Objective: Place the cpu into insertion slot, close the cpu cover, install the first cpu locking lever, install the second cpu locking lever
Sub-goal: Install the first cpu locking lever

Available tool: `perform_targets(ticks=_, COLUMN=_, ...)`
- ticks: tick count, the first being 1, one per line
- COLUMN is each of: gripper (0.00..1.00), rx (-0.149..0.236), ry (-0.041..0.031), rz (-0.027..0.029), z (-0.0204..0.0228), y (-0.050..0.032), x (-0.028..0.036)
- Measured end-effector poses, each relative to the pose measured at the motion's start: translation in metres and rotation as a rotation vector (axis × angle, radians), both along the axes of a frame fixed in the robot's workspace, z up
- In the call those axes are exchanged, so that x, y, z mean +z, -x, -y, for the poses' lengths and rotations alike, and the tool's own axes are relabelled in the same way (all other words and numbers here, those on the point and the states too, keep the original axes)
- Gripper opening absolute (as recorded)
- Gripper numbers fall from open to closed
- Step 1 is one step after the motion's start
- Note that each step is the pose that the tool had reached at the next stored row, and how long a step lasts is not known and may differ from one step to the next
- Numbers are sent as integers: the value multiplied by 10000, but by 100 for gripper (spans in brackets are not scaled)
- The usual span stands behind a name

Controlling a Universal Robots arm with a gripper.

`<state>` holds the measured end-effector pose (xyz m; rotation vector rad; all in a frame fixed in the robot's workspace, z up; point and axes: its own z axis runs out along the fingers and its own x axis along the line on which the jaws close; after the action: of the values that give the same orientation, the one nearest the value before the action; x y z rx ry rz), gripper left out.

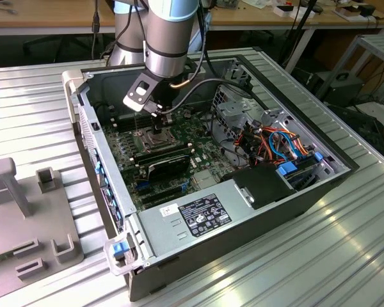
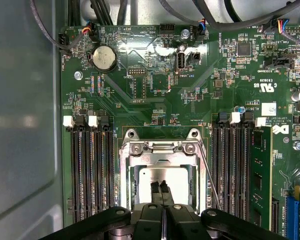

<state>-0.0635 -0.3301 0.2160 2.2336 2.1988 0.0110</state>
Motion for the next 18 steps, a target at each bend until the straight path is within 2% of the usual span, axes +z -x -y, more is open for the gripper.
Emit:
perform_targets(ticks=7, gripper=11, rx=73, ry=0, rz=0, z=0, y=-1, x=0)
perform_targets(ticks=10, gripper=11, rx=889, ry=0, rz=0, z=0, y=-1, x=0)
perform_targets(ticks=15, gripper=11, rx=1701, ry=2, rz=-1, z=0, y=-1, x=5)
perform_targets(ticks=16, gripper=11, rx=1914, ry=1, rz=-1, z=0, y=-1, x=21)
perform_targets(ticks=18, gripper=11, rx=2070, ry=0, rz=-1, z=0, y=-1, x=58)
